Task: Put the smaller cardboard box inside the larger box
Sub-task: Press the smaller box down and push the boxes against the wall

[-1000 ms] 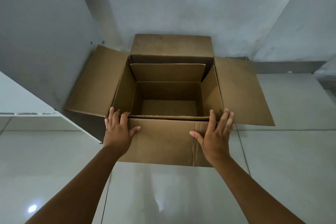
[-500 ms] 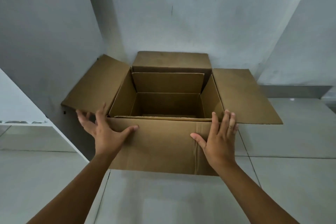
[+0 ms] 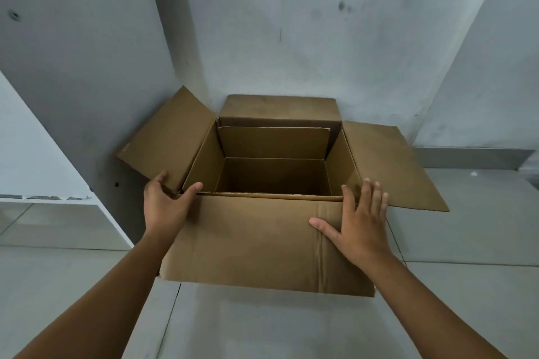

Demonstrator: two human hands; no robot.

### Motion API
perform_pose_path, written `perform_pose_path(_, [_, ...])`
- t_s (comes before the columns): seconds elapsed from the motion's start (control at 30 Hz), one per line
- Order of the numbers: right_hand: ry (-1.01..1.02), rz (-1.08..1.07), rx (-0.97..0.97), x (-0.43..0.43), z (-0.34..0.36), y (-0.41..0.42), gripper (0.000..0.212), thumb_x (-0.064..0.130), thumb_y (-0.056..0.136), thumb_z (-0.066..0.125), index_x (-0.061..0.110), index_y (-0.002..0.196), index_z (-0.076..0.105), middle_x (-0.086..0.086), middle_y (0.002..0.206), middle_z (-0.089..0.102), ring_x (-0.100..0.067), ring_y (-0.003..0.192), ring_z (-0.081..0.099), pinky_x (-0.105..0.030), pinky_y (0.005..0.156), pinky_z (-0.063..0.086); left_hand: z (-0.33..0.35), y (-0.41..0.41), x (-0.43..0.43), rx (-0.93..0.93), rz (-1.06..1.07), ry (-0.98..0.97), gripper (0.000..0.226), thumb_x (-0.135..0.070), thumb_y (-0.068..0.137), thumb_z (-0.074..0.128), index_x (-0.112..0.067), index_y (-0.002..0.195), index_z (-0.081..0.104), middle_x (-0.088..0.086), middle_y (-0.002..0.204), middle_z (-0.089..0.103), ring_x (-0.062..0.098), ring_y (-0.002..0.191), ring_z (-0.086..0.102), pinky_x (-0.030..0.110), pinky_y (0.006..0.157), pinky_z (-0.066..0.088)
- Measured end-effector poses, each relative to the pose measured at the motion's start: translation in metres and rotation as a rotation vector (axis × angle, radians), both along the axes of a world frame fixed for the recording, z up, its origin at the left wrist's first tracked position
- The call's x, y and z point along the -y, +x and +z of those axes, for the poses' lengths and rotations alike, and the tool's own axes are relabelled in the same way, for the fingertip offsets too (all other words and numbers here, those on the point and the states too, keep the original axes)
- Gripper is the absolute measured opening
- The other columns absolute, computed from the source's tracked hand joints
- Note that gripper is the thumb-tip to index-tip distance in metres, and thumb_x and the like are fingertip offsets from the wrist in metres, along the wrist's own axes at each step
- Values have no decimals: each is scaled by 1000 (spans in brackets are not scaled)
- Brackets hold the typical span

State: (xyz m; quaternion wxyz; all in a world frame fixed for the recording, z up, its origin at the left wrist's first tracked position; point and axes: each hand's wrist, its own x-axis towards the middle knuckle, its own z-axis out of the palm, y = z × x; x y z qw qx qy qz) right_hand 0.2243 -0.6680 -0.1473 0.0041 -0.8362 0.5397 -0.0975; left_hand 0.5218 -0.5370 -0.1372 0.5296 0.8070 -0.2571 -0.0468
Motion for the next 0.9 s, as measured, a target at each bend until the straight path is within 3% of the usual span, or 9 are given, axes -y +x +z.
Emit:
perform_pose_path(0.13, [15, 19, 90, -5, -7, 16, 113, 89, 60, 8, 15, 144, 26, -24, 156, 5, -40, 144, -4, -52, 116, 0, 1, 7, -9, 77, 2, 20, 81, -44, 70, 75, -16, 139, 41, 10, 132, 49, 5, 76, 48, 25, 71, 43])
perform_pose_path(0.23, [19, 46, 115, -10, -8, 34, 110, 87, 62, 14, 16, 145, 25, -24, 157, 4, -40, 144, -4, -52, 116, 1, 1, 18, -18, 100, 32, 103, 87, -45, 69, 76, -15, 141, 37, 12, 137, 45, 20, 103, 54, 40, 87, 51])
perform_pose_path(0.33, [3, 62, 115, -13, -9, 55, 109, 87, 63, 10, 16, 145, 22, -24, 157, 3, -40, 144, -4, -51, 116, -1, -1, 27, -24, 112, 36, 194, 94, -46, 70, 74, -16, 144, 25, 11, 151, 23, 33, 136, 31, 50, 109, 35])
perform_pose_path(0.5, [-43, 36, 106, -20, -12, 72, 112, 87, 62, 4, 13, 144, 26, -26, 155, 10, -43, 143, 3, -51, 115, 0, -19, 11, -25, 275, -49, 344, 93, -56, 77, 61, -21, 148, 14, 4, 159, -10, 30, 146, -7, 52, 116, 14])
perform_pose_path(0.63, [-47, 35, 132, -19, -14, 74, 109, 85, 64, 13, 11, 143, 30, -27, 154, 13, -43, 143, 5, -52, 115, 0, -32, 8, -16, 447, -205, 551, 87, -66, 83, 34, -23, 151, 0, 6, 161, -10, 23, 146, -17, 47, 118, -6])
perform_pose_path(0.83, [-77, 30, 150, -19, -18, 82, 107, 84, 65, 18, 11, 142, 31, -27, 154, 17, -44, 143, 8, -51, 114, -3, -40, 21, -11, 414, -244, 526, 87, -64, 84, 33, -20, 151, -2, 7, 160, -16, 22, 143, -27, 47, 115, -16])
perform_pose_path(0.9, [-79, 30, 145, -19, -19, 82, 107, 84, 64, 18, 12, 143, 31, -26, 154, 16, -43, 143, 7, -50, 113, -6, -42, 21, -10, 423, -240, 525, 92, -71, 78, 23, -21, 150, -3, 7, 160, -17, 21, 143, -27, 43, 113, -18])
